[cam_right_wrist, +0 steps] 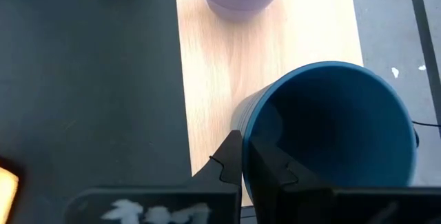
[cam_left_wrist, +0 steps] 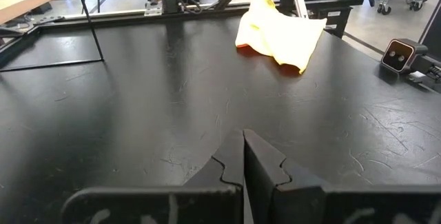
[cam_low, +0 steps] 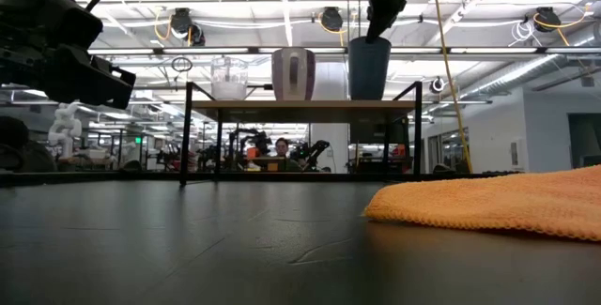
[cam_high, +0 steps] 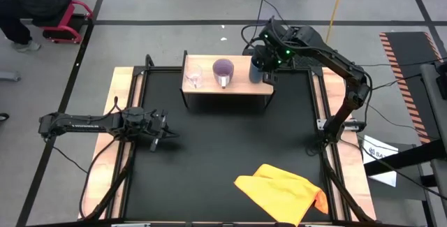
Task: Stack small to large cups/mugs on shelf
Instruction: Put the dark blue cup on the shelf, then return to Home Position
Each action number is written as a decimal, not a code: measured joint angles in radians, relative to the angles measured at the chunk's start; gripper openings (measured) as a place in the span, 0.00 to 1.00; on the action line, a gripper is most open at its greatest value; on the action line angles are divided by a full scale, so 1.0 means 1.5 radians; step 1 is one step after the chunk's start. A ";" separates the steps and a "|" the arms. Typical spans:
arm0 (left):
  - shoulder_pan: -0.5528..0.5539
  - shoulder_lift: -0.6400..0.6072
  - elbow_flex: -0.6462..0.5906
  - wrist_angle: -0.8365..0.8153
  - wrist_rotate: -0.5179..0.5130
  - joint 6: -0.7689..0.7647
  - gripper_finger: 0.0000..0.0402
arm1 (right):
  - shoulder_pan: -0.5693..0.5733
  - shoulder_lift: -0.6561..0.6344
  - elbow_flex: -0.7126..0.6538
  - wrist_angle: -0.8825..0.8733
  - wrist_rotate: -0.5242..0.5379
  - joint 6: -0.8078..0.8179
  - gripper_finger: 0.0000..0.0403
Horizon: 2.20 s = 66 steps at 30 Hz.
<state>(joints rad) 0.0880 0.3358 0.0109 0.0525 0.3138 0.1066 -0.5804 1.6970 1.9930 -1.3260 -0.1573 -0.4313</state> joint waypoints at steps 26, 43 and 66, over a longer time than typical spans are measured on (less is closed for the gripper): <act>0.000 0.000 0.000 0.000 0.000 -0.005 0.01 | 0.035 0.032 0.002 0.017 0.000 0.000 0.00; 0.000 0.000 0.000 0.000 0.001 -0.005 0.01 | 0.035 0.030 0.000 0.023 0.000 0.023 0.03; 0.000 0.000 0.000 0.000 0.002 -0.009 0.01 | 0.024 -0.012 -0.001 0.056 0.003 0.003 0.35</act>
<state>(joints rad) 0.0880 0.3358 0.0109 0.0525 0.3161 0.0930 -0.5449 1.6797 1.9919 -1.2423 -0.1524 -0.4275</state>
